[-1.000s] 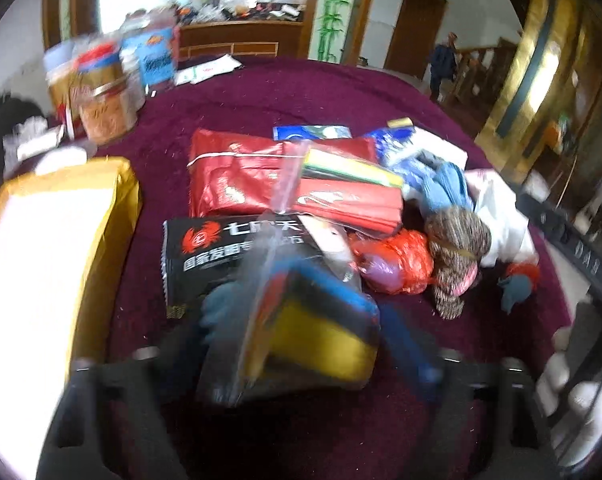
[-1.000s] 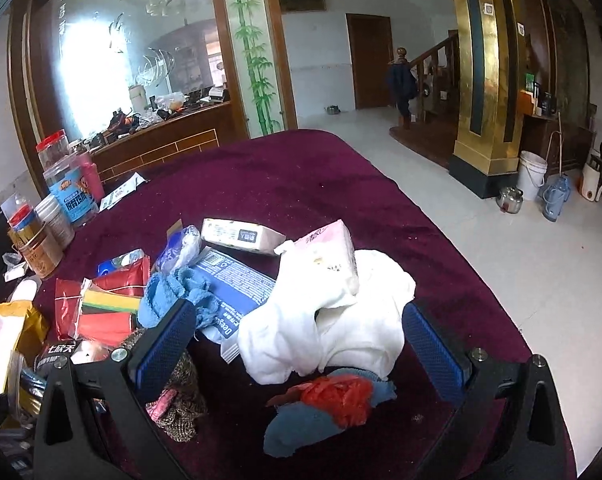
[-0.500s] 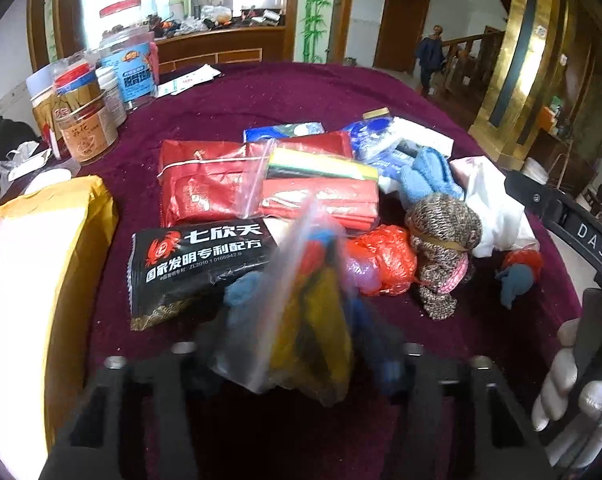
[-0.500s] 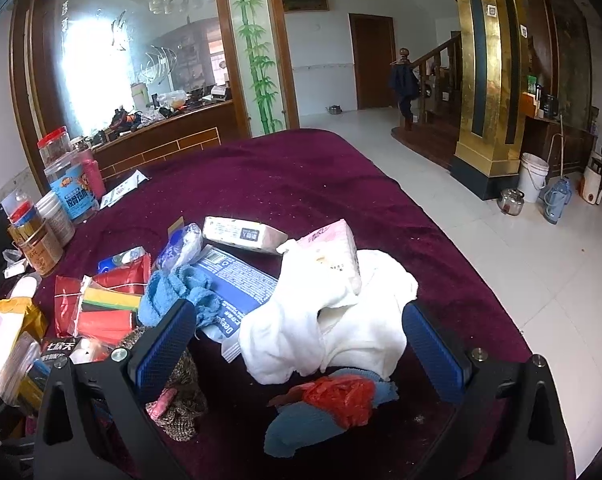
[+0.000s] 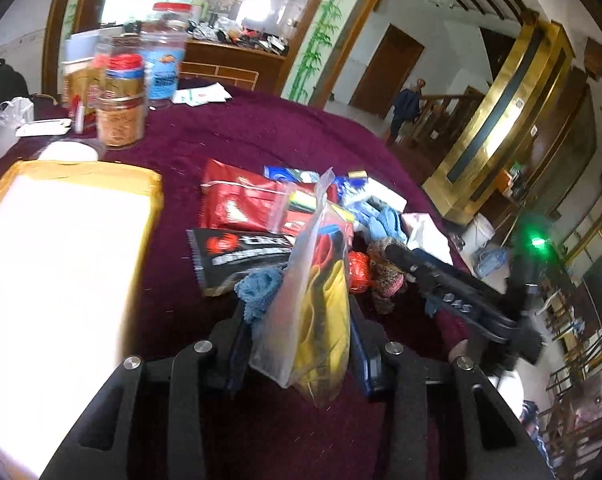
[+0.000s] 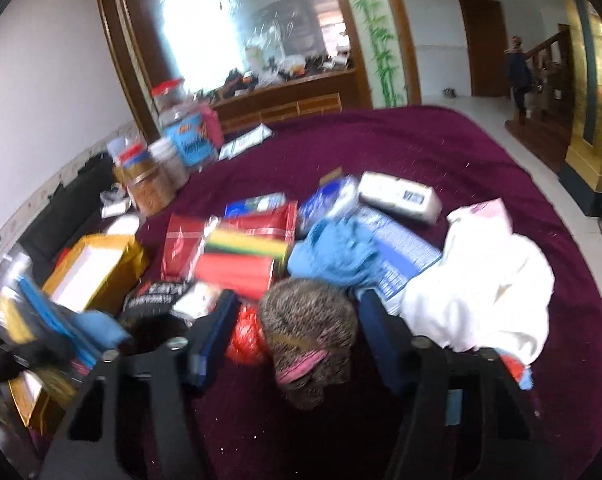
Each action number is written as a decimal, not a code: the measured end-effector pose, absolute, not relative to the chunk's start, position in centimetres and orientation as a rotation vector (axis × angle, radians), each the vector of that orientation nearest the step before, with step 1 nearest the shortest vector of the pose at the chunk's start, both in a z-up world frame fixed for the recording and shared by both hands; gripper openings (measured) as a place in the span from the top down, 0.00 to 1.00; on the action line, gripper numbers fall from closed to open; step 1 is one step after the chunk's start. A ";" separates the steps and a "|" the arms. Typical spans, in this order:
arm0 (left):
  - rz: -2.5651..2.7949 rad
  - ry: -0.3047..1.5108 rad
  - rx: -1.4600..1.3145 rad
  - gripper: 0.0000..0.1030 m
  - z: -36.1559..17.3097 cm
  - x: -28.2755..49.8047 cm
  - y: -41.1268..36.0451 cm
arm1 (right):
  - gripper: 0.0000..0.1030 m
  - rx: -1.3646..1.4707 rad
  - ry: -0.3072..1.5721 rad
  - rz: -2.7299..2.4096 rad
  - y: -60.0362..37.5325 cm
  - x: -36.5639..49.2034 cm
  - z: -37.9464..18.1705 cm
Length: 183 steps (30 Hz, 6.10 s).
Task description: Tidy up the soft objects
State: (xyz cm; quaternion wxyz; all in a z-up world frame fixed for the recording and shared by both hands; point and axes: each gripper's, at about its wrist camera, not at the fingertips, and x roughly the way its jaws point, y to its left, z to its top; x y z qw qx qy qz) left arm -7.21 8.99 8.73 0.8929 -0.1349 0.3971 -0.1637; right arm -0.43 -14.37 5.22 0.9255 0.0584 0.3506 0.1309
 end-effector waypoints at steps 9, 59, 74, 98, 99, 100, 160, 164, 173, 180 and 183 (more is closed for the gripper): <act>-0.272 0.743 -0.337 0.57 11.0 -10.6 15.0 | 0.50 0.068 0.736 0.222 -14.1 -0.4 4.4; -0.148 1.056 -0.466 0.47 3.3 4.9 26.9 | 0.56 0.083 1.042 0.529 11.6 7.1 6.4; -0.075 0.907 -0.480 0.37 7.0 2.1 29.4 | 0.40 0.050 0.811 0.439 5.1 3.2 12.4; -0.228 0.938 -0.246 0.28 8.8 -2.3 13.9 | 0.00 0.176 0.570 -0.003 -17.5 -3.2 7.3; -0.226 0.943 -0.220 0.28 8.7 -2.0 13.1 | 0.00 0.204 0.576 0.000 -18.2 -3.1 6.7; -0.227 0.952 -0.186 0.28 8.5 -1.4 12.3 | 0.00 0.223 0.584 0.003 -18.6 -3.0 6.4; -0.804 0.871 0.748 0.14 6.0 -6.9 -0.8 | 0.00 0.337 0.659 0.085 -19.4 -2.1 5.6; -0.830 0.839 0.862 0.10 4.8 -7.1 -2.0 | 0.00 0.331 0.659 0.097 -19.3 -2.1 5.6; -0.832 0.973 0.594 0.93 6.0 -8.2 -0.4 | 0.00 0.367 0.759 0.182 -18.6 -1.0 4.1; -0.748 0.979 0.365 0.98 6.8 -8.3 2.3 | 0.00 0.319 0.809 0.216 -17.2 -0.8 3.4; -0.710 1.052 0.155 0.67 7.1 -8.2 4.8 | 0.00 0.312 0.823 0.223 -17.0 -0.6 3.2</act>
